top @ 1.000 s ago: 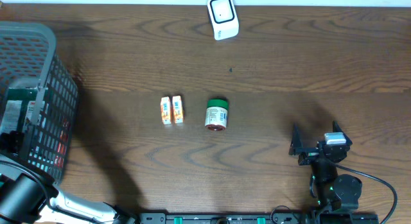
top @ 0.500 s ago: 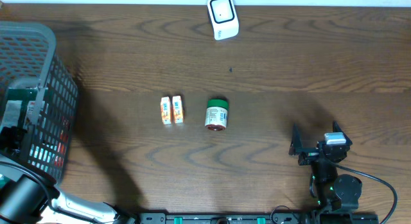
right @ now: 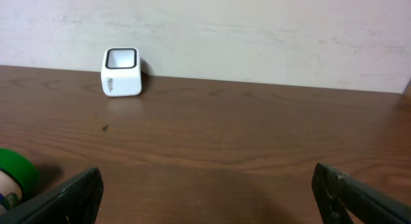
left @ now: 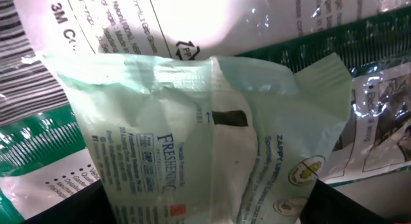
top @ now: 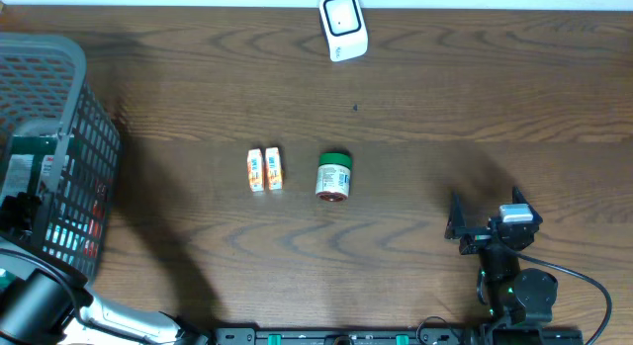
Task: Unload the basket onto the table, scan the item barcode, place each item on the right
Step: 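Grasp the light green wipes pack with the left gripper and lift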
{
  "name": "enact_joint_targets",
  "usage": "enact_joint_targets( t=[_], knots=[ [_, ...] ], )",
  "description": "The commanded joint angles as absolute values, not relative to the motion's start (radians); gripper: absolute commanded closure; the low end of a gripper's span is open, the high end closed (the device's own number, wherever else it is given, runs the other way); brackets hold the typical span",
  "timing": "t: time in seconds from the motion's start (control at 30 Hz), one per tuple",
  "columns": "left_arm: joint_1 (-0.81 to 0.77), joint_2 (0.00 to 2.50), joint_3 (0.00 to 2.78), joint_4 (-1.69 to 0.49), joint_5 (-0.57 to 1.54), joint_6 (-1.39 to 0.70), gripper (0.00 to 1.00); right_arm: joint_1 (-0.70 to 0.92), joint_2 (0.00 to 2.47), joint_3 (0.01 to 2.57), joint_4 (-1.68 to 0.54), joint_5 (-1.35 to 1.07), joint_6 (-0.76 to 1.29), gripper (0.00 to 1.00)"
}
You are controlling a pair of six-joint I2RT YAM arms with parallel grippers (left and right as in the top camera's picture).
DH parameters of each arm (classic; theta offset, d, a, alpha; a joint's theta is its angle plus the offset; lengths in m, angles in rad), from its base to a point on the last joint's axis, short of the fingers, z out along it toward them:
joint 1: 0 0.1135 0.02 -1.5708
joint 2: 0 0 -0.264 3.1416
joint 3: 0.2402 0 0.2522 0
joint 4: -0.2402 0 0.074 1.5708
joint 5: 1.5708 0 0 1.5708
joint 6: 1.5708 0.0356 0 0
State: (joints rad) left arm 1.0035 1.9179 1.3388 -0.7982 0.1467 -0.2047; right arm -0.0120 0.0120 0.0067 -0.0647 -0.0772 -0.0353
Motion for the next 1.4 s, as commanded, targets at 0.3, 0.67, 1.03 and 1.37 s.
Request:
enact_joint_targets(
  t=[0.3,0.67,1.03,1.37],
  knots=[
    [1.006,1.892,1.334,-0.76,0.385,-0.127,0.15,-0.015,0.007,0.006,-0.068,-0.076,-0.023,0.01],
    [1.034,1.826,1.334,-0.761,0.38,-0.127,0.15,-0.015,0.007,0.006,-0.068,-0.076,-0.023,0.01],
    [1.037,1.843,1.264,-0.712,0.32,-0.128,0.16,-0.015,0.007,0.006,-0.068,-0.076,-0.023,0.01],
    [1.037,1.877,1.222,-0.619,0.321,-0.128,0.37,-0.015,0.007,0.006,-0.068,-0.076,-0.023,0.01]
  ],
)
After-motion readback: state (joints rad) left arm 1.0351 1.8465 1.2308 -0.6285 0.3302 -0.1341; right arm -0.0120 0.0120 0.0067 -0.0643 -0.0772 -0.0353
